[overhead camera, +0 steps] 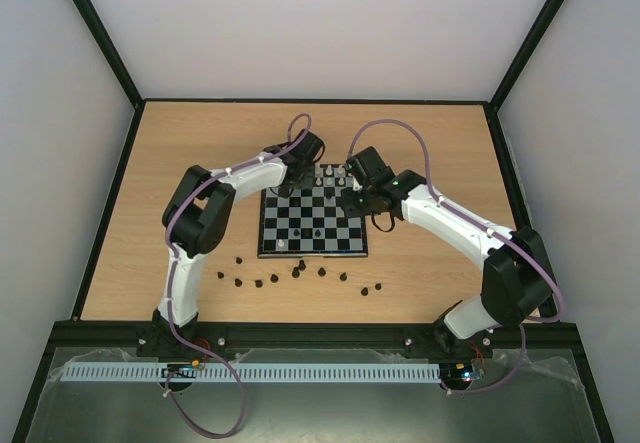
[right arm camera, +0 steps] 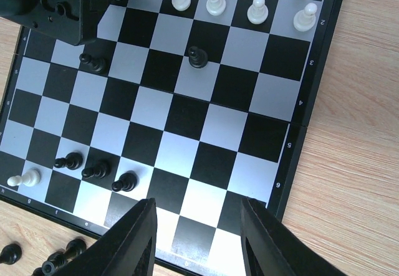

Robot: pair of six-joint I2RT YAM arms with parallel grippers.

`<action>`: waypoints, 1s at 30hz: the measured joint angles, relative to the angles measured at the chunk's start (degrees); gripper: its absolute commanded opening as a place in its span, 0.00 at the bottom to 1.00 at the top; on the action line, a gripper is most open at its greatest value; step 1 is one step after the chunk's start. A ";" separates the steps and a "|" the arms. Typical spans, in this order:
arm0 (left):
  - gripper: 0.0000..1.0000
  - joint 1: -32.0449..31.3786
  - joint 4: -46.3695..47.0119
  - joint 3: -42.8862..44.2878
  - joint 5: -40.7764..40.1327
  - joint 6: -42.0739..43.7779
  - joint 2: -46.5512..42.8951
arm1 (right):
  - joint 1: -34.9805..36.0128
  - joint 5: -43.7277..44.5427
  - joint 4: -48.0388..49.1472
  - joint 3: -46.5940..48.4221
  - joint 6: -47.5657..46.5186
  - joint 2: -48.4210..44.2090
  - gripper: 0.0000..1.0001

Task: Set up the chess pieces on the board
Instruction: Place the chess piece on the chessboard, then pick up the chess piece from the chessboard.

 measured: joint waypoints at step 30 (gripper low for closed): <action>0.59 -3.78 -0.72 -14.27 1.36 -2.58 -21.51 | 0.00 -1.92 0.09 -0.02 -0.22 -9.55 0.99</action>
